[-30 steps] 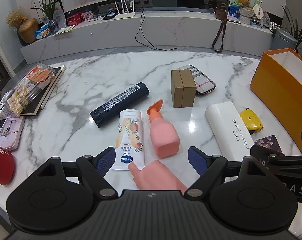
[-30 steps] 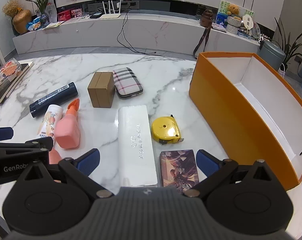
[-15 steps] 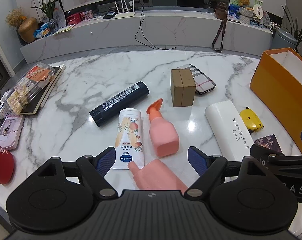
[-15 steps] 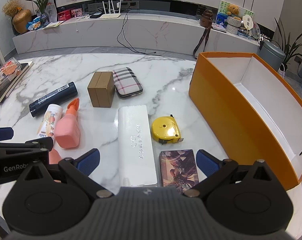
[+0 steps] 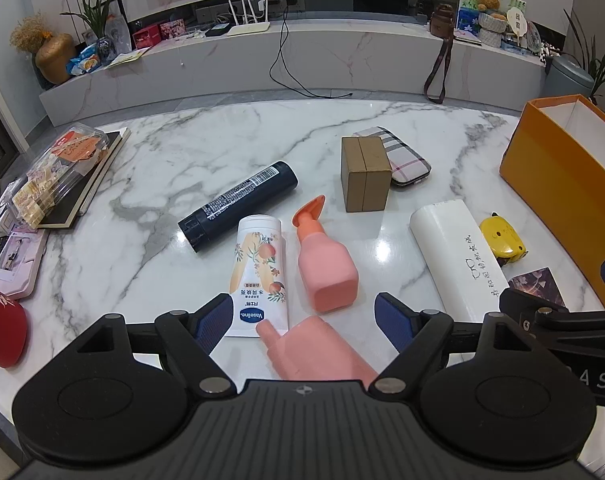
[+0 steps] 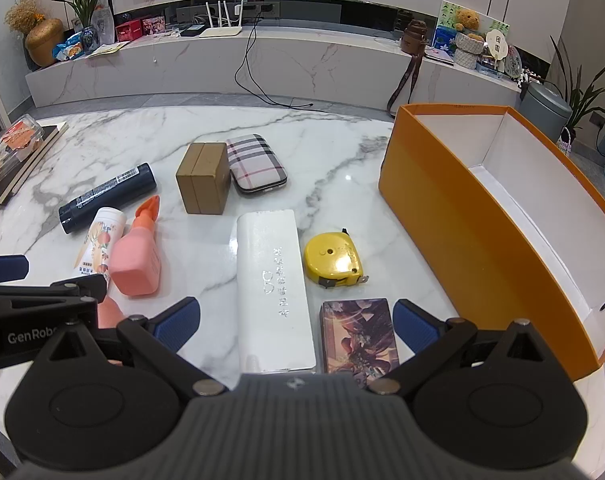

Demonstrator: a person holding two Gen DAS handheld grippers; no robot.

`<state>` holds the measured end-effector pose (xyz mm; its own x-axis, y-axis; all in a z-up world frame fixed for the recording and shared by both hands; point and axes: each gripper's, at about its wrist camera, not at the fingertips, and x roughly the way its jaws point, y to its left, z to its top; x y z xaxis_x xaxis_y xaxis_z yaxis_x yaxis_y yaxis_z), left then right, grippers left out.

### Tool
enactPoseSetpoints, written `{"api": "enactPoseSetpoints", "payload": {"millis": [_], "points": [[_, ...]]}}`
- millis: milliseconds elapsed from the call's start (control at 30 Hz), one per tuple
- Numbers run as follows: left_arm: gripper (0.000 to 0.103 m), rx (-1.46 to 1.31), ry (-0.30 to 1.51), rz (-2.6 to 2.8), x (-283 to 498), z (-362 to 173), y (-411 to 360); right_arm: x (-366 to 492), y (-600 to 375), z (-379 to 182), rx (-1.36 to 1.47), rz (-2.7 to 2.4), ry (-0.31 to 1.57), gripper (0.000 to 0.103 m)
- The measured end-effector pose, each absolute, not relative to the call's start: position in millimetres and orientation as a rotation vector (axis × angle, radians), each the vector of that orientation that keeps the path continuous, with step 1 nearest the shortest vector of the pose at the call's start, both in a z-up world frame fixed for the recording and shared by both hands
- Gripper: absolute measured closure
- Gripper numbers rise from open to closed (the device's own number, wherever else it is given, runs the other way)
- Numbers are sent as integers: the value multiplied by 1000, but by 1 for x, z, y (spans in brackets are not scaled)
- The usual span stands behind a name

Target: Organize rigid objects

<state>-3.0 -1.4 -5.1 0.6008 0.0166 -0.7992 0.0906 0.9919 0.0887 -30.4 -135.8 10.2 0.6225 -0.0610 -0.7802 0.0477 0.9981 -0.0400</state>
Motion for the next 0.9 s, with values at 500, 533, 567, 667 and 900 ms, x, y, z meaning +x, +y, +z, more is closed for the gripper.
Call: {"api": "enactPoseSetpoints", "payload": {"millis": [500,533,567,667,900], "points": [[8,96,924,-67,-8,-6,0,-32,-136,11,-21,-52,892,2],[8,86,926,-76,-7,-6,3,-33,-136,11,-25,-46,889,2],[8,78,927,-82,-7,-6,4,-33,-136,12,-31,-41,886,2],[8,55,903,-87,-10,-1,10,-34,-139,16,-39,-19,868,2],[9,-36,815,-148,-24,24,28,-52,-165,52,-6,5,722,2]]}}
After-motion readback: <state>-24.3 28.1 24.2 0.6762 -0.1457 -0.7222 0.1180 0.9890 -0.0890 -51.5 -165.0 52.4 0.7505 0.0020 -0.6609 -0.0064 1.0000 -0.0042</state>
